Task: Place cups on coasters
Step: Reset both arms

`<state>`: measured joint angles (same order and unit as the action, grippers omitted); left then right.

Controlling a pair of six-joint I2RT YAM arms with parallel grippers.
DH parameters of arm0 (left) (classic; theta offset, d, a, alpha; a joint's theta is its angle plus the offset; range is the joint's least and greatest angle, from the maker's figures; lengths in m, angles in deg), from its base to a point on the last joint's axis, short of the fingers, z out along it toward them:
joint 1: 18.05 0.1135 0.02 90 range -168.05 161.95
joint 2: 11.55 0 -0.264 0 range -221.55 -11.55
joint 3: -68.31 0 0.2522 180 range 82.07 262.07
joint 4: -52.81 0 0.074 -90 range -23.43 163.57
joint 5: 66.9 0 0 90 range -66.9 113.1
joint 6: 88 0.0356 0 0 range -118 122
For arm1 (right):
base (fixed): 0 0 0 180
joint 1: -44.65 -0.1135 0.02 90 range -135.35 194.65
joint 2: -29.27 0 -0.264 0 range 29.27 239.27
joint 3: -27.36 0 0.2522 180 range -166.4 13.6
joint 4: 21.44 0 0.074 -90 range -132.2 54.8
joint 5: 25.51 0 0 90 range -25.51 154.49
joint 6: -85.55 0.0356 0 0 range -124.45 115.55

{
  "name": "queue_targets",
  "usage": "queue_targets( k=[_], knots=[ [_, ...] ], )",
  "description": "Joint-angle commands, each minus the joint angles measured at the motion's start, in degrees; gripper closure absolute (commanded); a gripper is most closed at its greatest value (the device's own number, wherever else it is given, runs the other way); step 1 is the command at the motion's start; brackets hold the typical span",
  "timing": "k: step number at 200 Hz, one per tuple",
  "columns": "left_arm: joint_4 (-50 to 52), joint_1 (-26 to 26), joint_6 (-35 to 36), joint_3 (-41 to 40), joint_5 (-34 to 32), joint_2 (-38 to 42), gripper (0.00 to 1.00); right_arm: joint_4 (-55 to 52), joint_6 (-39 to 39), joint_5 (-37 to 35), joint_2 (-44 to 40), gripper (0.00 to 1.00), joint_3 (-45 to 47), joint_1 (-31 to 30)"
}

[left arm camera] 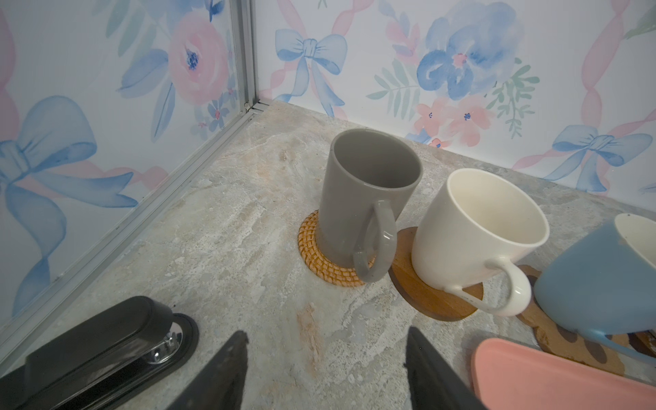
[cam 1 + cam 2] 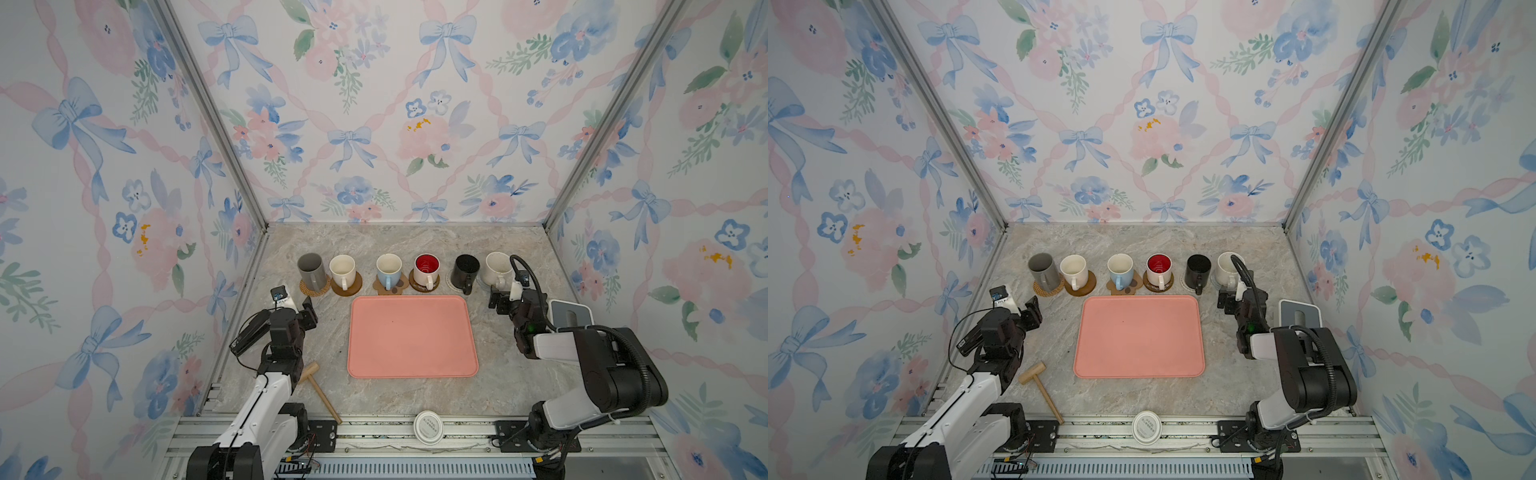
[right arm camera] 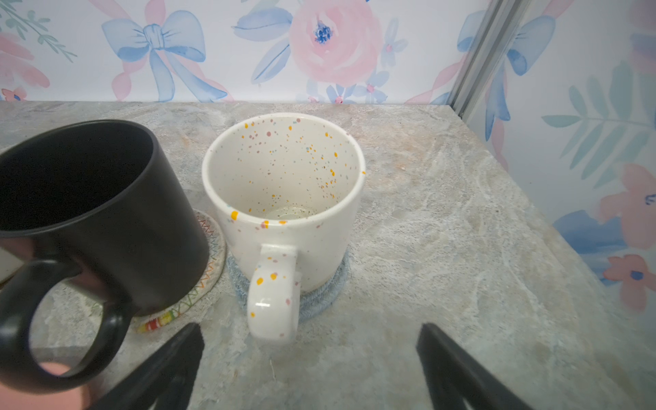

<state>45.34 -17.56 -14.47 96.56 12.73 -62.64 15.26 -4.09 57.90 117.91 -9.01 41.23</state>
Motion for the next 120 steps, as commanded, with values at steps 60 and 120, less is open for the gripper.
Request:
queue_targets(
  k=[60, 120],
  knots=[
    [-1.35, 0.86, 1.18, 0.03, 1.22, -0.5, 0.33, 2.11, -0.68, 0.51, 0.22, 0.03, 0.29, 0.29],
    [-2.01, 1.27, 1.35, -0.15, 1.43, -0.8, 0.33, 2.12, -0.68, 0.45, 0.17, 0.03, 0.29, 0.26]
  ],
)
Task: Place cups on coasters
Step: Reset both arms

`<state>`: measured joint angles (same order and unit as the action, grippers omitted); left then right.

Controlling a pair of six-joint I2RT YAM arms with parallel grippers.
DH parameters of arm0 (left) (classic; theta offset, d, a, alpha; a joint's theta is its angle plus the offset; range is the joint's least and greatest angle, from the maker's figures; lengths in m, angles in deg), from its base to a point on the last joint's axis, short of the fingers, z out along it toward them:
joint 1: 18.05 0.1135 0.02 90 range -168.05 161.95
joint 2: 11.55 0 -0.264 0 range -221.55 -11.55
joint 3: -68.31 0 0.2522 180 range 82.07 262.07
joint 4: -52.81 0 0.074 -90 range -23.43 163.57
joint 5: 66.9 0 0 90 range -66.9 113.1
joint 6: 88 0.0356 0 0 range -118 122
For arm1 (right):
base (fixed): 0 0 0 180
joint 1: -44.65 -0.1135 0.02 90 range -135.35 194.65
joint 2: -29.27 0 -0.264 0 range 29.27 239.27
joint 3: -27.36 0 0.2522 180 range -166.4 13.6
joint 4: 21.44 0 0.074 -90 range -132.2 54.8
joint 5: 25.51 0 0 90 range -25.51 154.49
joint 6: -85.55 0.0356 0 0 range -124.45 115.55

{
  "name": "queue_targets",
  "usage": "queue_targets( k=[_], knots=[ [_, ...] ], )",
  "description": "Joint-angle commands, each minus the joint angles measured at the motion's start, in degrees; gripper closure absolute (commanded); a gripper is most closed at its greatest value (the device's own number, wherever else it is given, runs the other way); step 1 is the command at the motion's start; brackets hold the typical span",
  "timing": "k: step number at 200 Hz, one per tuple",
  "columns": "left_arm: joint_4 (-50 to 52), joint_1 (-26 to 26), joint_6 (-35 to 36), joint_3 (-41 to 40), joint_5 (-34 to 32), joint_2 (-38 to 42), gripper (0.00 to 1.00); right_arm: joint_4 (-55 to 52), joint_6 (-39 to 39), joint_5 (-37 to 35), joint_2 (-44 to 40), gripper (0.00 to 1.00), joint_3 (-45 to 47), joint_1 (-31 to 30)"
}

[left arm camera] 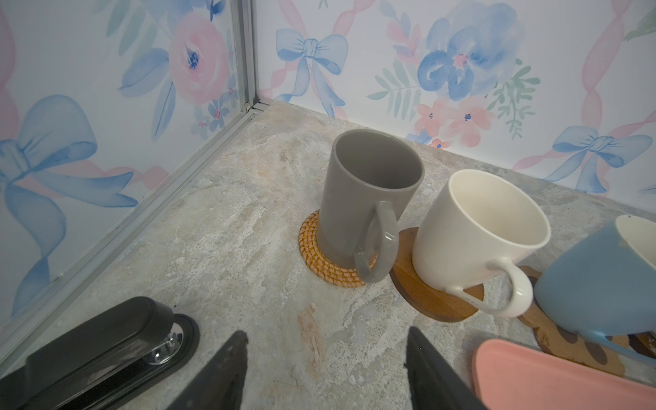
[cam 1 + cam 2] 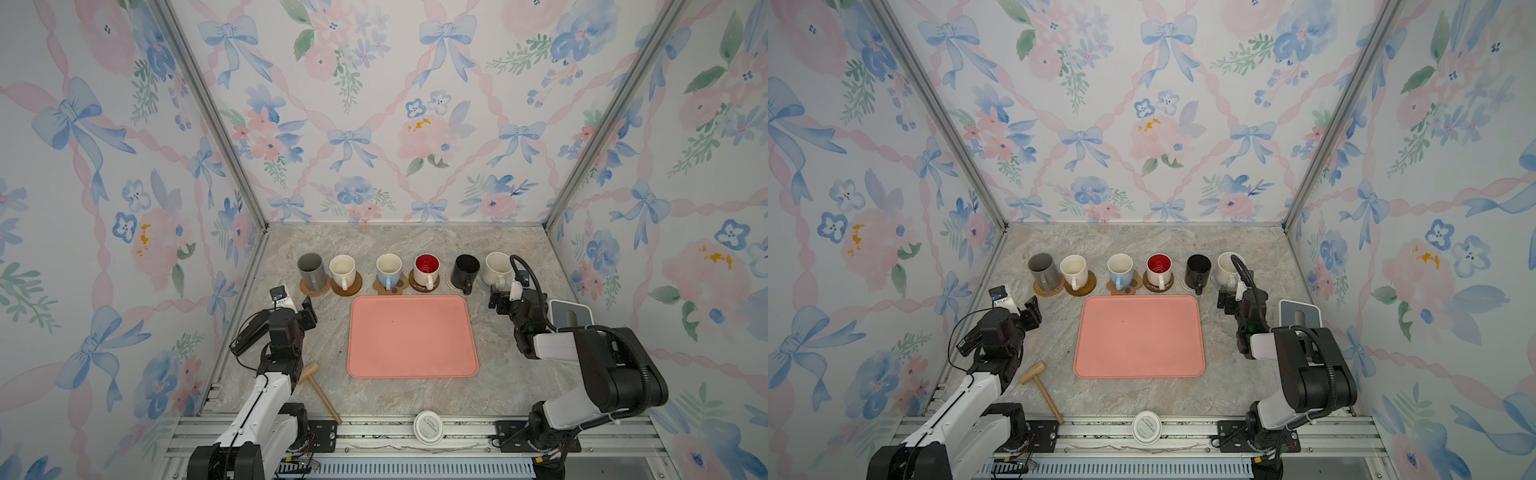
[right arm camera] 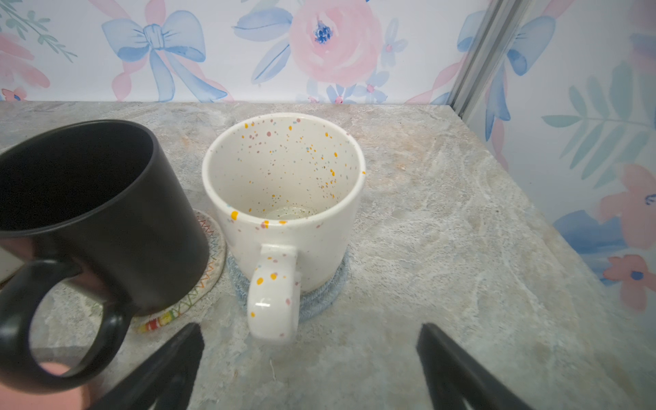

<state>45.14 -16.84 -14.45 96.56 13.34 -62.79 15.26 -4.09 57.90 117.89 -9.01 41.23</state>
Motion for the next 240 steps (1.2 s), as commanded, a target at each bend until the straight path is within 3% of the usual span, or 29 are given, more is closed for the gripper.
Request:
queue_targets(
  k=[1, 159, 240],
  knots=[
    [-1.84, 0.55, 1.33, -0.2, 0.85, -0.67, 0.33, 2.11, -0.7, 0.49, 0.22, 0.03, 0.29, 0.26],
    [-6.58, 2.63, 2.29, -0.81, 2.81, -4.37, 0.33, 2.12, -0.71, 0.45, 0.24, 0.03, 0.29, 0.31],
    [-17.7, 6.47, 4.62, -1.12, 7.81, -13.66, 0.32, 2.16, -0.68, 0.52, 0.24, 0.03, 0.29, 0.27]
  ],
)
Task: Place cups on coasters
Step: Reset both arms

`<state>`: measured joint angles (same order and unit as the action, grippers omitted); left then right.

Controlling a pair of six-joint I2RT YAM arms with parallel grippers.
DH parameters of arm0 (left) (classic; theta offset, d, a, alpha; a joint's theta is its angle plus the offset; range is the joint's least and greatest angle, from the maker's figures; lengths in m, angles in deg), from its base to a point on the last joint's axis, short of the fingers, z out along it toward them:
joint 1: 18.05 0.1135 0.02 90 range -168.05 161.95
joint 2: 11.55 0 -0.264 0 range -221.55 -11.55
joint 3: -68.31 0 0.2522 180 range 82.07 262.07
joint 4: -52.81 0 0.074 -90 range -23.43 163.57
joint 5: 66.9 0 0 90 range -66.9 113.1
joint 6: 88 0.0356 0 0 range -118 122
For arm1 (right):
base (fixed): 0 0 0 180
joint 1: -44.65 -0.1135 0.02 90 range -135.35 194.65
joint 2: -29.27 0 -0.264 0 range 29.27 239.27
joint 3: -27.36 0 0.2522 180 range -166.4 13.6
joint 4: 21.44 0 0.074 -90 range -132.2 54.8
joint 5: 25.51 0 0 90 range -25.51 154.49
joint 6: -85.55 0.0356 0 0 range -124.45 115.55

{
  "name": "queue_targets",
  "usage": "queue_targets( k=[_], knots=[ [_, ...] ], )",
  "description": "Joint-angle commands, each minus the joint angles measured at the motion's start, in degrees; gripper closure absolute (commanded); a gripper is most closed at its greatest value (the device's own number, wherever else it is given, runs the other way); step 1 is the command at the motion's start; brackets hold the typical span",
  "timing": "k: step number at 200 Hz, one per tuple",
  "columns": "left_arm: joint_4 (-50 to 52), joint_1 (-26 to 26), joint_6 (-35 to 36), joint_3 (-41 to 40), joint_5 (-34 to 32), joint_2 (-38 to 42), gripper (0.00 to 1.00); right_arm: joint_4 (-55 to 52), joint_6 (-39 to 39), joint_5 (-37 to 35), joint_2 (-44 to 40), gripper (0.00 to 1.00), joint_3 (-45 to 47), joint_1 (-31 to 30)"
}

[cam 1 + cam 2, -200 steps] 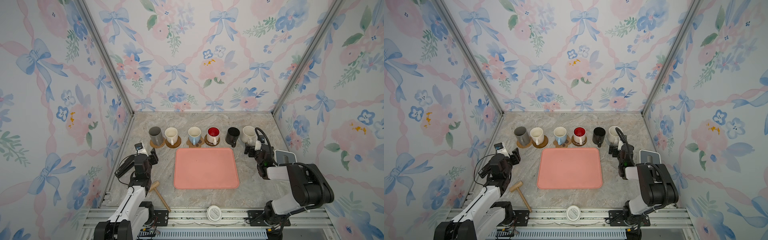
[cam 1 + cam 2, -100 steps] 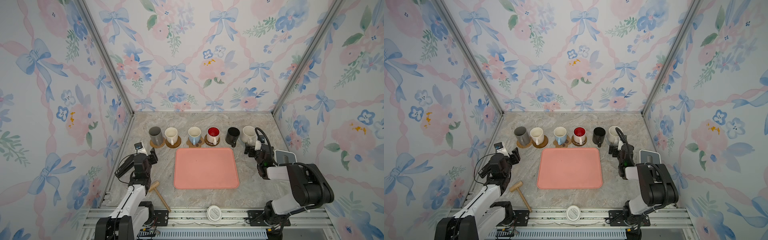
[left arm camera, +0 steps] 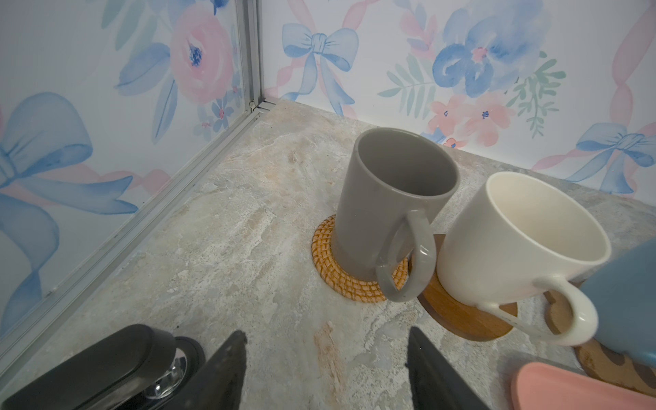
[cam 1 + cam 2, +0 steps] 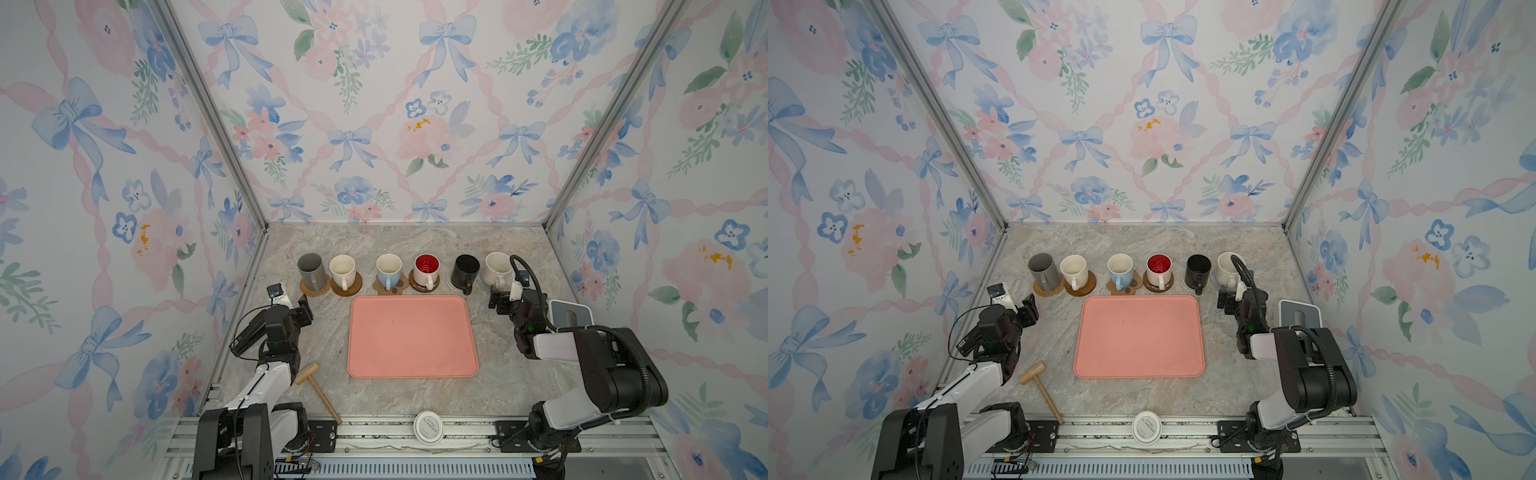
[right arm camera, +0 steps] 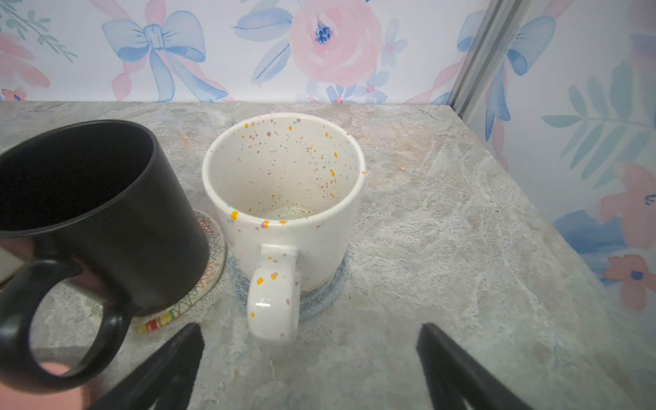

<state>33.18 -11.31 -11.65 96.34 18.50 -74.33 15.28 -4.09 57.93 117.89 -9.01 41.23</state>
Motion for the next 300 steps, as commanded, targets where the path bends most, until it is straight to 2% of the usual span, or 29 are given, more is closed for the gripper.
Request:
queue_targets(
  k=[1, 141, 166, 186, 224, 261, 284, 300],
  knots=[
    [-5.91, 0.97, 1.85, -0.9, 2.7, -2.23, 0.32, 2.11, -0.65, 0.5, 0.24, 0.03, 0.33, 0.31],
    [-25.46, 2.05, 2.55, -0.84, 5.65, -16.56, 0.25, 2.13, -0.65, 0.5, 0.27, 0.03, 0.29, 0.29],
    [-30.82, 2.23, 2.4, -0.25, 9.97, -21.21, 0.22, 2.13, -0.71, 0.5, 0.24, 0.03, 0.29, 0.26],
    [-30.0, 2.33, 2.58, -0.27, 11.22, -20.86, 0.21, 2.1, -0.69, 0.5, 0.24, 0.03, 0.29, 0.33],
    [-36.73, 2.16, 3.83, -3.71, 13.89, -20.71, 0.2, 2.08, -0.69, 0.48, 0.24, 0.03, 0.29, 0.31],
    [-45.95, -0.28, 6.35, -7.93, 12.14, -22.38, 0.17, 2.08, -0.7, 0.52, 0.23, 0.03, 0.29, 0.28],
    [-52.73, -2.52, 8.15, -7.46, 9.97, -28.89, 0.16, 2.07, -0.67, 0.56, 0.24, 0.03, 0.29, 0.26],
    [-46.74, -2.52, 7.83, -6.88, 9.16, -26.0, 0.15, 2.09, -0.7, 0.5, 0.22, 0.03, 0.29, 0.26]
  ],
)
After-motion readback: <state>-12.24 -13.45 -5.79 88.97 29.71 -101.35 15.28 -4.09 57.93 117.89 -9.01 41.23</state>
